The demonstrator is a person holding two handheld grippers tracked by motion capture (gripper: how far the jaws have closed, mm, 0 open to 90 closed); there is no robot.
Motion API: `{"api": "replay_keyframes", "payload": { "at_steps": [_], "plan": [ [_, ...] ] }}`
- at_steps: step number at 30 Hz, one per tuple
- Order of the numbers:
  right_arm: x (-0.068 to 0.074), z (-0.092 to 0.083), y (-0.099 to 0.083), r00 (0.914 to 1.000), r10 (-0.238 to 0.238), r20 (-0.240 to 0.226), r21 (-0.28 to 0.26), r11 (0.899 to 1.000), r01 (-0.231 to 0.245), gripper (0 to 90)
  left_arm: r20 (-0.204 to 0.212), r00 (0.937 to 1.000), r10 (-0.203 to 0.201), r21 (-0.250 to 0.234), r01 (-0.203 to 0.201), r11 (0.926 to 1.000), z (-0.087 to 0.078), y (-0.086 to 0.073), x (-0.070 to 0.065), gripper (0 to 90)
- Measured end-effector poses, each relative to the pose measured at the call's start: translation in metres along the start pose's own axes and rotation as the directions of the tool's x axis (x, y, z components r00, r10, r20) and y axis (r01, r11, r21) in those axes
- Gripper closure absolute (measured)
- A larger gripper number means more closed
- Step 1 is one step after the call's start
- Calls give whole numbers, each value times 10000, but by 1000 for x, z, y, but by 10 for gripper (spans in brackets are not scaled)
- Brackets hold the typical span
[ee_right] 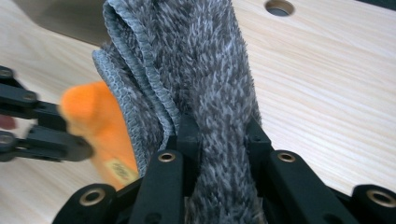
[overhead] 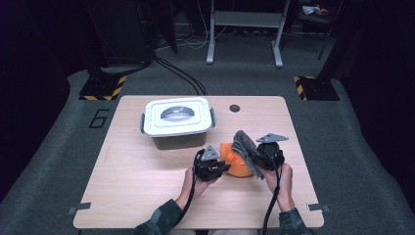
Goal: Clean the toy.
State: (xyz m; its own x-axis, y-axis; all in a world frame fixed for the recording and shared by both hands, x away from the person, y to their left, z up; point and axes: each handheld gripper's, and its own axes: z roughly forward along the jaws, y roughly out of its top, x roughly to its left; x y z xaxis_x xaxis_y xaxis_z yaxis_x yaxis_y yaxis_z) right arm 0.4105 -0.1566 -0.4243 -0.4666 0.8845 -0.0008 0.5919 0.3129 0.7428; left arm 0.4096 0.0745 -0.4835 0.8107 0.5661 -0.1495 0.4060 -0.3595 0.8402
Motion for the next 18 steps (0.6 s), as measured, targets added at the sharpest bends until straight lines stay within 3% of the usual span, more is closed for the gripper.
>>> {"api": "replay_keyframes", "payload": {
  "at_steps": [9, 13, 18],
  "plan": [
    [-25, 6, -15, 9968, 730, 331, 128, 9972, -734, 745, 1, 10000, -40, 11, 40, 10000, 0, -1, 0, 789],
    [-35, 13, -24, 9916, 1175, 545, 443, 9918, -1200, 745, 26, 10000, -43, 35, 43, 10000, 0, -1, 0, 789],
    [-41, 23, -32, 9872, 1411, 739, 817, 9858, -1470, 745, 1, 10000, -45, 4, 45, 10000, 0, -2, 0, 789]
  ]
}}
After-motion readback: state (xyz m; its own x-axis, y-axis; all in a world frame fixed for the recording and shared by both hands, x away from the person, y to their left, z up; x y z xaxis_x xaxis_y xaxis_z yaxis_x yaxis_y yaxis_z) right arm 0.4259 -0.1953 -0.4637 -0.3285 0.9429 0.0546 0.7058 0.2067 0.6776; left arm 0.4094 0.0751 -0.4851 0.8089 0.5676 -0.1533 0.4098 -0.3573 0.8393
